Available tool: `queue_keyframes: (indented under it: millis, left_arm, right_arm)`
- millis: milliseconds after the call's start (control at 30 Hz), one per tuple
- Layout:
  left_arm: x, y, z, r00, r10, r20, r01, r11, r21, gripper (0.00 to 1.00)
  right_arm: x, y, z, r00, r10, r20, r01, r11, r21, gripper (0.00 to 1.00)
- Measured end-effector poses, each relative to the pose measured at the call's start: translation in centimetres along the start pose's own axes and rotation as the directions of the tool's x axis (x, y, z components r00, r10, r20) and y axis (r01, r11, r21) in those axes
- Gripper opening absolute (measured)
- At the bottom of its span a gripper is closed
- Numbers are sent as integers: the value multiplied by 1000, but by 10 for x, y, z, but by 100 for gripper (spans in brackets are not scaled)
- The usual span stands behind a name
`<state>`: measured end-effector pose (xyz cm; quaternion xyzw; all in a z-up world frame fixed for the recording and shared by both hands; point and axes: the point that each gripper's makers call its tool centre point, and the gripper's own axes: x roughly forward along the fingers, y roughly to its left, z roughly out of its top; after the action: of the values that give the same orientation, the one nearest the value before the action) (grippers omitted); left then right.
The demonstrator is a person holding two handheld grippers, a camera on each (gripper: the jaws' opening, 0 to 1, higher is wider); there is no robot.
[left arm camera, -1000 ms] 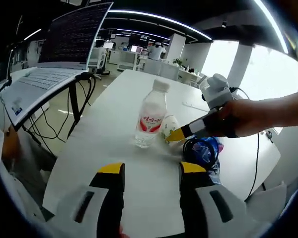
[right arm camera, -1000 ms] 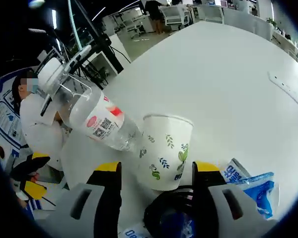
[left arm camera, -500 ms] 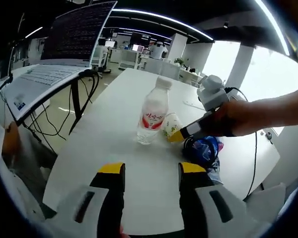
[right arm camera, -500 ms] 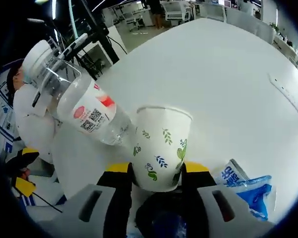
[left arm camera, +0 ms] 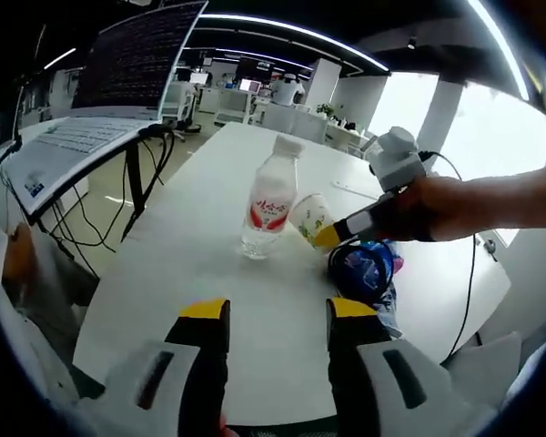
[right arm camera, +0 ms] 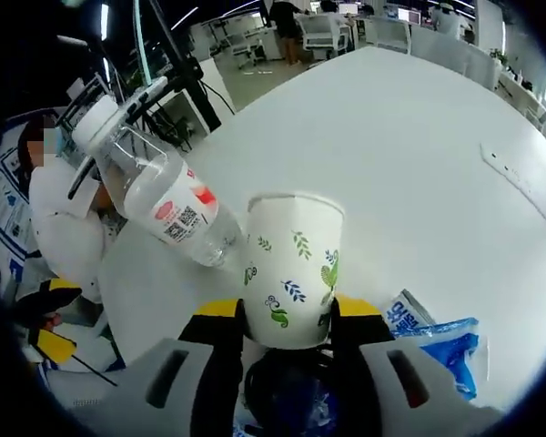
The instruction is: Arrange the tabletop items into an orderly group along one side of the table until the central work area is clear of visible clutter.
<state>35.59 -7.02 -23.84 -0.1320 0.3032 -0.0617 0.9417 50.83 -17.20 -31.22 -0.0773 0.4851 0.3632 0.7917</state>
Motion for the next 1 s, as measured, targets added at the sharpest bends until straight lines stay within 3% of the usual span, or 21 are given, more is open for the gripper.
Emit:
queue_keyframes:
  millis: [567,767,1000]
  left_arm:
    - [-3,-11,3,1000,-11,-3,11,999,42,41]
    - [-3,-20,3,1000,-24,-9,25,998,64,41]
    - [-4,-24,5,999,-32,-11,33,996,84,41]
  right_arm:
    - [-27,8,0,995,36,94,-34,999,-27,36]
    - [-33,12,2,992,40,116,-27,994,-109,36]
    - [-44,22,-2,990,42,138,-21,989,-148,36]
